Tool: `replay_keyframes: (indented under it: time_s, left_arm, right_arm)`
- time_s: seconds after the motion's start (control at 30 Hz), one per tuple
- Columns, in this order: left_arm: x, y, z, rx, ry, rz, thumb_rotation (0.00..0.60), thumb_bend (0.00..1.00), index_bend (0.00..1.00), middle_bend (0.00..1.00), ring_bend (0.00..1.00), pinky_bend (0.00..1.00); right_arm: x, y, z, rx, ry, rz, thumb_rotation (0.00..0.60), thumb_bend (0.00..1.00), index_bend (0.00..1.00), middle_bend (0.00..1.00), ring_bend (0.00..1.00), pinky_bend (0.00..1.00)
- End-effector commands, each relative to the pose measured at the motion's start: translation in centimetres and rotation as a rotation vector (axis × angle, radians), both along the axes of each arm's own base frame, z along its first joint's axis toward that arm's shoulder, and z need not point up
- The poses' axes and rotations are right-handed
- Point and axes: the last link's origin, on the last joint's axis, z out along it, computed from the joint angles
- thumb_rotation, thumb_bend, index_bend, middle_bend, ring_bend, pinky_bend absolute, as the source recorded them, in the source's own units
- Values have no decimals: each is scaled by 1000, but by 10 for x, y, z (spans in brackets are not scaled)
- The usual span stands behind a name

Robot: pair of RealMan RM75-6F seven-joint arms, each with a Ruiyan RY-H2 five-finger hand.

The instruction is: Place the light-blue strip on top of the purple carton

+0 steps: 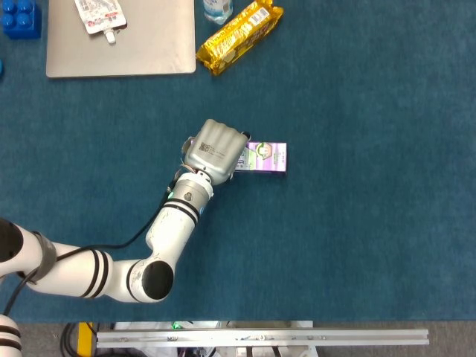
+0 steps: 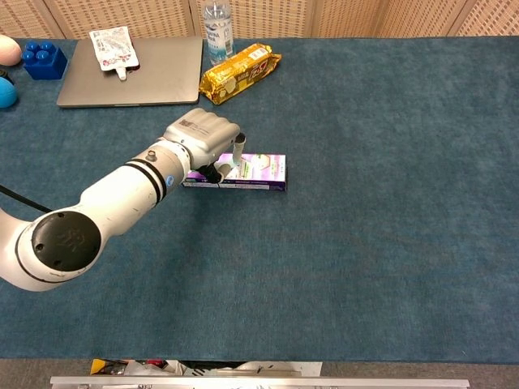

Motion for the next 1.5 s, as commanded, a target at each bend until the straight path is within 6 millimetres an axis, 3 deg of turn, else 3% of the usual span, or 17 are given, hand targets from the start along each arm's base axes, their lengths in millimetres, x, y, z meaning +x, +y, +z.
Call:
replay_keyframes:
  time_s: [0.03, 0.4, 1.5]
  left_arm:
    - [2, -1, 1, 3, -10, -6, 600, 479, 367, 1000, 1000, 1000]
    - [1, -3, 10, 11, -19, -5, 600, 479, 366, 1000, 1000, 1000]
    - [2, -6, 1, -12, -16, -1, 600, 479, 368, 1000, 1000, 1000]
  right_arm:
    - [0, 0, 0, 0, 0, 0, 600, 263, 25, 437, 390, 359]
    - [0, -1, -1, 4, -3, 3, 600, 263, 24, 437, 390, 360]
    - [-2, 1, 0, -2, 0, -8, 600, 263, 24, 437, 391, 359]
